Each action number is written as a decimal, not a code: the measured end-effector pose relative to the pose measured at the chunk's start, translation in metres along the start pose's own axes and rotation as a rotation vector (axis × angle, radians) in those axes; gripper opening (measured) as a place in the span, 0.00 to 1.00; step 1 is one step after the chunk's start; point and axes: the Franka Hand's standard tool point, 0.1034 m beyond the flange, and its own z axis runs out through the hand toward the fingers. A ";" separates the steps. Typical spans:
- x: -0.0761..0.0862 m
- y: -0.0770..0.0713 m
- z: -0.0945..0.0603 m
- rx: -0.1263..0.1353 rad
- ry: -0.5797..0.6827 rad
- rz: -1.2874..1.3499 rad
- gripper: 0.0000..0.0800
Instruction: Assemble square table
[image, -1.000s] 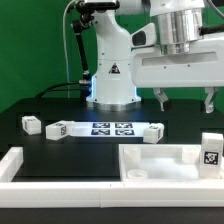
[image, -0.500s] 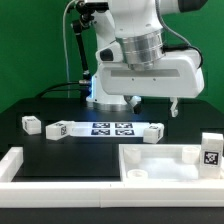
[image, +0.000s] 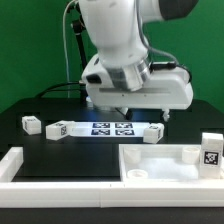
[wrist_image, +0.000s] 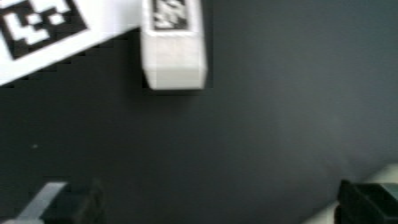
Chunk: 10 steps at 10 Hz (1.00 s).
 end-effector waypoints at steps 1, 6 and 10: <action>-0.001 -0.001 0.003 -0.038 -0.006 -0.049 0.81; -0.001 0.001 0.006 -0.035 -0.020 -0.042 0.81; -0.009 -0.005 0.045 0.073 -0.132 0.084 0.81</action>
Offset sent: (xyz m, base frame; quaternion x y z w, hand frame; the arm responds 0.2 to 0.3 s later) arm 0.0000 0.0000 0.0000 0.0000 0.0000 0.0000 1.0000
